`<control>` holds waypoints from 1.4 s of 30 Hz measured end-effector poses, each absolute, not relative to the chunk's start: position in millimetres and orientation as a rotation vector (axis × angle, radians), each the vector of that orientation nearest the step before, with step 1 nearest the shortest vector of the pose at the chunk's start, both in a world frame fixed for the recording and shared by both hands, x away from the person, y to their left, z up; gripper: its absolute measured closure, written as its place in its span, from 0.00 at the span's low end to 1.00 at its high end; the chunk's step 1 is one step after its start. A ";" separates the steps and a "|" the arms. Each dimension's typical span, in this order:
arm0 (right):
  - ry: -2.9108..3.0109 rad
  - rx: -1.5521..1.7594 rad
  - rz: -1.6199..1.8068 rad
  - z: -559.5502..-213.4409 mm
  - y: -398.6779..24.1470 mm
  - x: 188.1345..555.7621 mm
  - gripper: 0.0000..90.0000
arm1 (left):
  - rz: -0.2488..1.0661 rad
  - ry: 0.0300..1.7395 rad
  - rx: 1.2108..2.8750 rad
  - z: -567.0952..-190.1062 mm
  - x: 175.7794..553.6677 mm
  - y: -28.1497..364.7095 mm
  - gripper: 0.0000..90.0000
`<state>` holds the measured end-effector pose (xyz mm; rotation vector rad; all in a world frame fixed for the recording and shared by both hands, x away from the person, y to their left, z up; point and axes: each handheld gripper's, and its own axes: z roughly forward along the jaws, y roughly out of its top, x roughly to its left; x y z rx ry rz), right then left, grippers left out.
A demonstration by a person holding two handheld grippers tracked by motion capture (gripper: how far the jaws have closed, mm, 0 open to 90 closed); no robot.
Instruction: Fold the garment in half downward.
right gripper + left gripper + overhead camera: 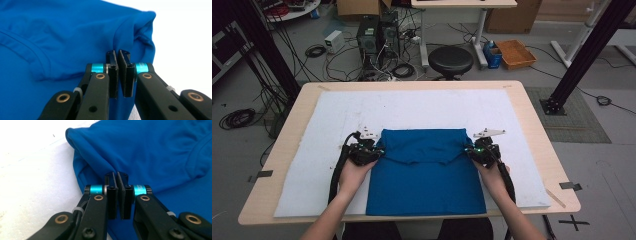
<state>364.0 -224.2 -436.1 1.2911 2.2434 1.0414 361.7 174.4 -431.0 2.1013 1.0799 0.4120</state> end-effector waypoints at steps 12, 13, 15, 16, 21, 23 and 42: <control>2.258 1.243 1.122 -417.5 -238.8 339.9 0.96 | 0.321 1.031 2.012 -405.6 336.2 190.3 0.96; 2.255 1.233 1.117 -415.9 -239.7 337.4 0.96 | 0.320 1.019 2.012 -404.2 333.9 190.4 0.96; 2.261 1.226 1.110 -413.8 -240.5 335.6 0.94 | 0.325 1.013 2.022 -403.7 332.5 189.4 0.96; 2.257 1.228 1.105 -413.6 -240.5 336.7 0.93 | 0.323 1.019 2.023 -405.0 334.2 188.7 0.96; 2.226 1.303 1.112 -417.9 -242.5 357.2 0.87 | 0.296 1.054 2.026 -412.8 345.8 187.5 0.96; 2.197 1.330 1.121 -417.7 -246.3 363.1 0.85 | 0.290 1.049 2.020 -414.2 346.2 187.3 0.96; 2.385 1.363 1.095 -440.0 -236.2 427.6 0.97 | 0.305 1.171 1.970 -432.1 402.0 187.3 0.74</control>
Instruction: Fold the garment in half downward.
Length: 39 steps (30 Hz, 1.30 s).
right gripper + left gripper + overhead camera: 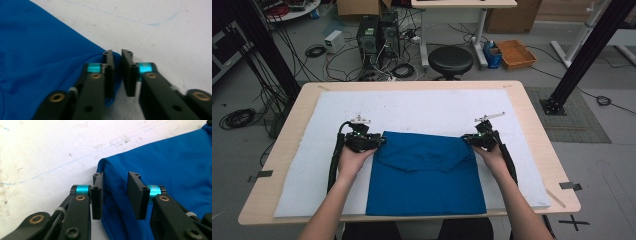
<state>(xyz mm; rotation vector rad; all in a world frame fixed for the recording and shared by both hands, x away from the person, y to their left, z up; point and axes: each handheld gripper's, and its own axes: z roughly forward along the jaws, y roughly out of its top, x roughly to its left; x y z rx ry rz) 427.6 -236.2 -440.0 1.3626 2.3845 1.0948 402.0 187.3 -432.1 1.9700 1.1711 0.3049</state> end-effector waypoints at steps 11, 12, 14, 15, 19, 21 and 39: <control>2.278 1.236 1.072 -426.1 -235.9 447.5 0.97 | 0.340 1.181 1.941 -432.6 402.2 188.8 0.74; 2.266 1.223 1.079 -425.3 -235.8 448.1 0.97 | 0.345 1.178 1.934 -431.1 400.3 189.7 0.74; 2.272 1.253 1.063 -424.6 -236.5 448.1 0.92 | 0.346 1.180 1.919 -428.2 395.9 192.2 0.71; 2.262 1.265 1.059 -423.8 -237.6 446.4 0.90 | 0.346 1.179 1.912 -427.3 393.2 193.5 0.69; 2.204 1.334 1.090 -417.3 -245.2 428.8 0.81 | 0.324 1.167 1.898 -425.8 379.7 197.7 0.68; 2.176 1.387 1.124 -414.6 -250.5 415.6 0.77 | 0.297 1.169 1.894 -426.2 372.6 198.9 0.68; 2.137 1.520 1.189 -432.7 -254.9 364.2 0.67 | 0.256 1.230 1.962 -437.1 355.7 185.0 0.75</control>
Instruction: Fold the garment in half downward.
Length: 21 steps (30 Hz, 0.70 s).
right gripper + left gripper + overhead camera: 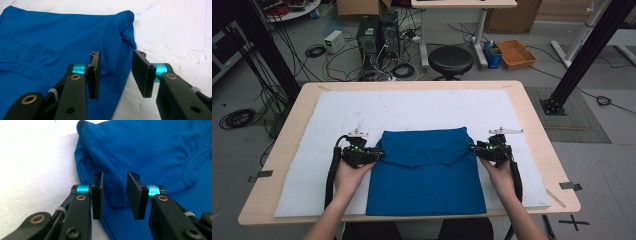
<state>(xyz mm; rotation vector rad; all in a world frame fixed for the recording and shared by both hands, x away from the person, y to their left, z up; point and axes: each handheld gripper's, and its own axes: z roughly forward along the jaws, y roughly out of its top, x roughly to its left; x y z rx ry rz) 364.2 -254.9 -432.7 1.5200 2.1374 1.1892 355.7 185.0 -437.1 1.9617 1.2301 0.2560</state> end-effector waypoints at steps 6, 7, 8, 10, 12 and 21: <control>2.125 1.517 1.196 -433.0 -253.2 362.0 0.72 | 0.303 1.200 1.979 -439.5 352.8 178.0 0.84; 2.135 1.513 1.190 -434.0 -251.8 362.5 0.73 | 0.301 1.195 1.978 -439.6 352.5 177.5 0.85; 2.141 1.511 1.188 -435.1 -250.4 363.1 0.73 | 0.301 1.190 1.982 -439.5 352.4 177.6 0.86; 2.148 1.509 1.174 -436.7 -247.4 365.2 0.73 | 0.300 1.185 1.979 -439.8 352.5 177.7 0.87; 2.155 1.511 1.160 -438.9 -245.3 368.7 0.73 | 0.298 1.179 1.973 -439.8 352.7 178.4 0.88; 2.176 1.461 1.149 -436.3 -242.1 368.2 0.99 | 0.321 1.125 1.951 -436.3 351.0 179.9 0.97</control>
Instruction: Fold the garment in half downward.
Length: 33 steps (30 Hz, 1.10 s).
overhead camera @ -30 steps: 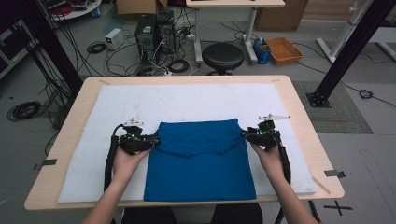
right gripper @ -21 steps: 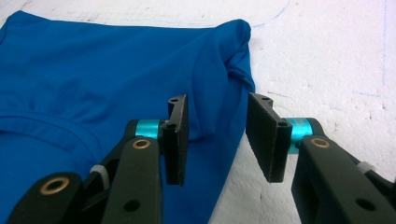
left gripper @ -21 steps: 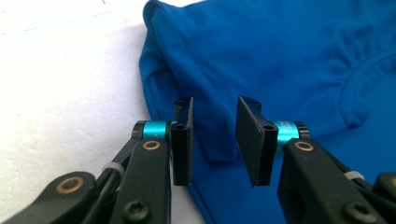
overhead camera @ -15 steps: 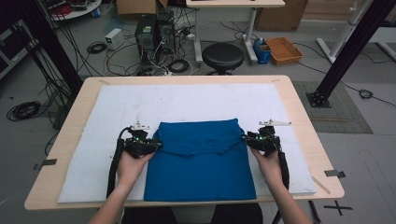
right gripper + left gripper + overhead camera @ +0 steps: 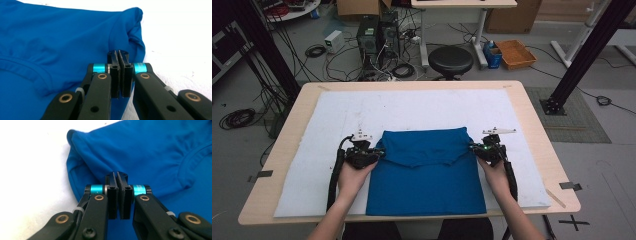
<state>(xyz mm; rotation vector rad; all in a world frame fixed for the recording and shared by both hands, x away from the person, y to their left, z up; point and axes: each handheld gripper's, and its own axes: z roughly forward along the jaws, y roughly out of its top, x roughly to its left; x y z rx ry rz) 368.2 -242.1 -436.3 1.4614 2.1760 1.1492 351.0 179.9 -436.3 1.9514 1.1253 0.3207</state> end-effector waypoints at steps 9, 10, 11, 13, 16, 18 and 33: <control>2.165 1.401 1.240 -415.6 -246.6 348.2 0.99 | 0.313 1.080 1.899 -415.0 340.1 189.9 0.98; 2.175 1.388 1.249 -413.2 -246.9 343.7 0.99 | 0.310 1.072 1.900 -411.5 336.8 191.4 0.98; 2.180 1.381 1.253 -411.1 -247.3 338.4 0.99 | 0.301 1.067 1.895 -408.6 332.8 192.5 0.98; 2.192 1.367 1.264 -407.3 -249.7 327.7 0.99 | 0.280 1.049 1.896 -404.4 324.1 195.8 0.98; 2.202 1.347 1.289 -401.8 -255.3 310.2 0.99 | 0.244 1.018 1.904 -400.3 306.2 198.0 0.98; 2.210 1.340 1.299 -398.8 -258.3 297.7 0.99 | 0.212 0.996 1.910 -397.7 291.0 199.8 0.98; 2.340 1.200 1.238 -402.6 -261.1 214.7 0.99 | 0.145 0.951 1.989 -405.9 224.5 204.1 0.98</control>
